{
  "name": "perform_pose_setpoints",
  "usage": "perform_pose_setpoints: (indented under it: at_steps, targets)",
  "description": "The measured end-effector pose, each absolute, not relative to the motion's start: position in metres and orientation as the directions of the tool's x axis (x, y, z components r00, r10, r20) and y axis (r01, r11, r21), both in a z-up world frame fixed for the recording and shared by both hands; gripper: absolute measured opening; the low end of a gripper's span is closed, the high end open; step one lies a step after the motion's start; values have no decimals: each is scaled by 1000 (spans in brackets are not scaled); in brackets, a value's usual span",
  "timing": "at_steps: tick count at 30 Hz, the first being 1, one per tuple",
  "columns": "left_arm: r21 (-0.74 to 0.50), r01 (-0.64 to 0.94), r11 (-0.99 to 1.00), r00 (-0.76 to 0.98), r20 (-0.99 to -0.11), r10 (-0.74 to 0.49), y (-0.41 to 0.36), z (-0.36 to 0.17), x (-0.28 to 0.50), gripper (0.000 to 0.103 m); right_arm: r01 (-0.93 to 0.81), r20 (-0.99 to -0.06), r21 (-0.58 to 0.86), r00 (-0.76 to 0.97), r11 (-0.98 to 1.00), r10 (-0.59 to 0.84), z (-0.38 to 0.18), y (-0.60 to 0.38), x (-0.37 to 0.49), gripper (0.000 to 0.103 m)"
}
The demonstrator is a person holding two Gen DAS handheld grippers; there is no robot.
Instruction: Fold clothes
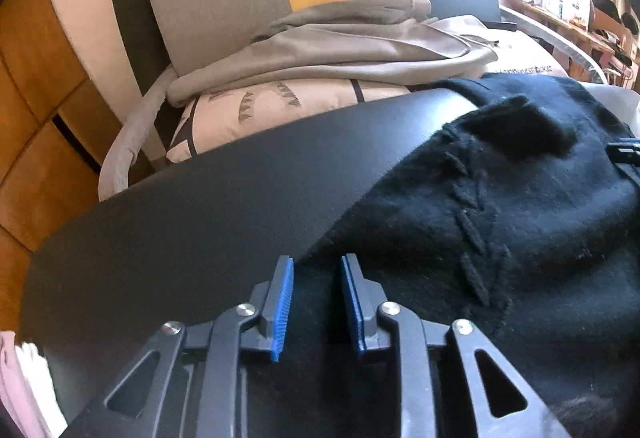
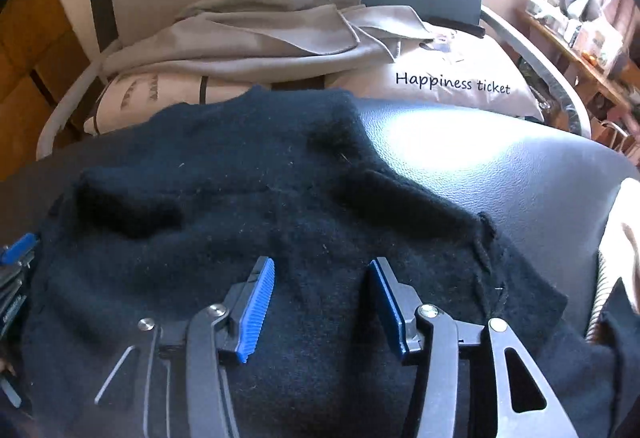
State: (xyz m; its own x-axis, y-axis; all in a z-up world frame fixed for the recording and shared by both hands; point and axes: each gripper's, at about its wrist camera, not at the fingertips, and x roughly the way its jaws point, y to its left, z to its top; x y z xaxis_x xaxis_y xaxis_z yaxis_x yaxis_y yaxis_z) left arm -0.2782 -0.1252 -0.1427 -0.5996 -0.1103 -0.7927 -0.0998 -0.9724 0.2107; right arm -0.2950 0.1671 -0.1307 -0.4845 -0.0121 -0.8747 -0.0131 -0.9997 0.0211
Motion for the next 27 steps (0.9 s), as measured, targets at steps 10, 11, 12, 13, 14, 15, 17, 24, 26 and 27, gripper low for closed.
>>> perform_pose_setpoints:
  at_steps: [10,11,12,13,14,15,17,24,26,27]
  targets:
    - [82,-14,-997,-636,-770,-54,-128,-94,-224,21,135,-804,87,-576,-987,-149,-100,178,-263,52]
    - [30,-21,-999,-642,-767,-10,-128,-88,-206,21,168,-787,77,-595,-983,-163,-92,179,-248,52]
    - [-20,-28,-999,-645,-763,33,-127,-84,-189,21,194,-775,76,-605,-978,-181,-85,181,-231,52]
    - [-58,-35,-998,-645,-761,66,-125,-82,-173,21,219,-766,75,-612,-973,-197,-79,183,-214,52]
    - [-92,-45,-995,-642,-760,100,-122,-81,-154,21,243,-761,72,-614,-967,-211,-74,186,-195,52]
    - [-124,-51,-991,-639,-758,128,-118,-82,-136,21,262,-757,68,-615,-963,-221,-70,189,-176,52]
    - [-166,-52,-985,-621,-767,162,-114,-89,-110,21,282,-761,66,-606,-957,-231,-68,200,-139,52]
    - [-247,-62,-967,-551,-799,240,-98,-119,-34,21,395,-836,121,-454,-911,-308,-91,215,-32,50]
    - [-196,-78,-978,-537,-818,207,-90,-126,-22,21,418,-875,81,-404,-905,-265,-109,209,-14,49]
    - [-171,-92,-981,-531,-825,194,-87,-128,-18,21,424,-895,53,-382,-904,-231,-118,205,-6,49]
